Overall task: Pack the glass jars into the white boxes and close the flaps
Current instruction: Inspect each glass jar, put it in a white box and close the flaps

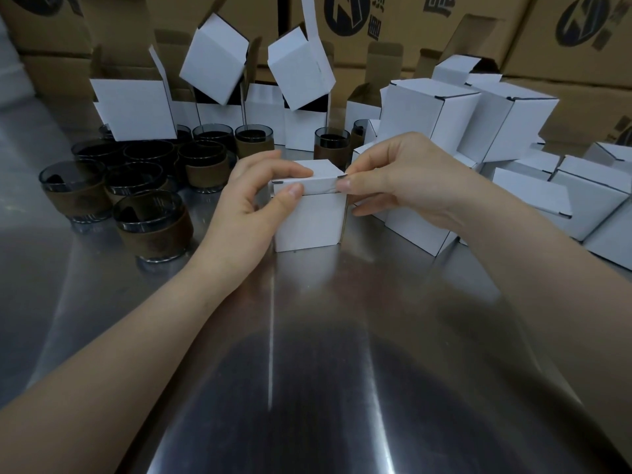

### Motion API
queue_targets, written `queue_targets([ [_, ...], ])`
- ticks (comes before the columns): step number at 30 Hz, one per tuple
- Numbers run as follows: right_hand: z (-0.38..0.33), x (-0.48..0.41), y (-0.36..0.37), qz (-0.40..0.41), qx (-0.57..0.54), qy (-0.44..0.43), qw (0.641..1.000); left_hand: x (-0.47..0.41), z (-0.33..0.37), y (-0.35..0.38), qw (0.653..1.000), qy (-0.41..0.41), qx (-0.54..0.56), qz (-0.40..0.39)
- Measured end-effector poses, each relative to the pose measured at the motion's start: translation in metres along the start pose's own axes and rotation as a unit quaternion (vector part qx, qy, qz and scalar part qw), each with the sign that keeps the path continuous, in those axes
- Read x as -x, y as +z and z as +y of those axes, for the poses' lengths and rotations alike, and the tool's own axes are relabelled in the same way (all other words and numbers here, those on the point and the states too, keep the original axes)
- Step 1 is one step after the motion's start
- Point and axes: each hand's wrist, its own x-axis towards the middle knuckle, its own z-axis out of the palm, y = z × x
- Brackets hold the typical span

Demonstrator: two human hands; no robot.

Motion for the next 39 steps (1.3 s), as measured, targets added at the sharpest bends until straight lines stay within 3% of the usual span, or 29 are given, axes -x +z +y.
queue_targets([
  [9, -0.0067, 0.0018, 0.0069, 0.034, 0.065, -0.010, 0.997, 0.0025, 0.0029, 0.0015, 1.000, -0.003, -0.014, 0.012],
  [12, -0.0068, 0.0055, 0.0026, 0.020, 0.073, -0.049, 0.996, 0.0024, 0.0050, 0.0030, 0.999, 0.006, -0.021, 0.023],
  [16, -0.0097, 0.0088, -0.0009, -0.015, 0.216, -0.141, 0.966, 0.0011, 0.0037, 0.0018, 0.997, 0.023, -0.066, 0.017],
  [22, -0.0081, 0.0076, -0.0003, -0.003, 0.218, -0.158, 0.963, 0.0029, 0.0033, 0.0023, 0.998, 0.011, -0.062, 0.010],
  [39, -0.0070, 0.0069, 0.0043, 0.007, 0.360, -0.216, 0.908, 0.0022, -0.0024, 0.0025, 0.988, 0.047, -0.147, 0.026],
])
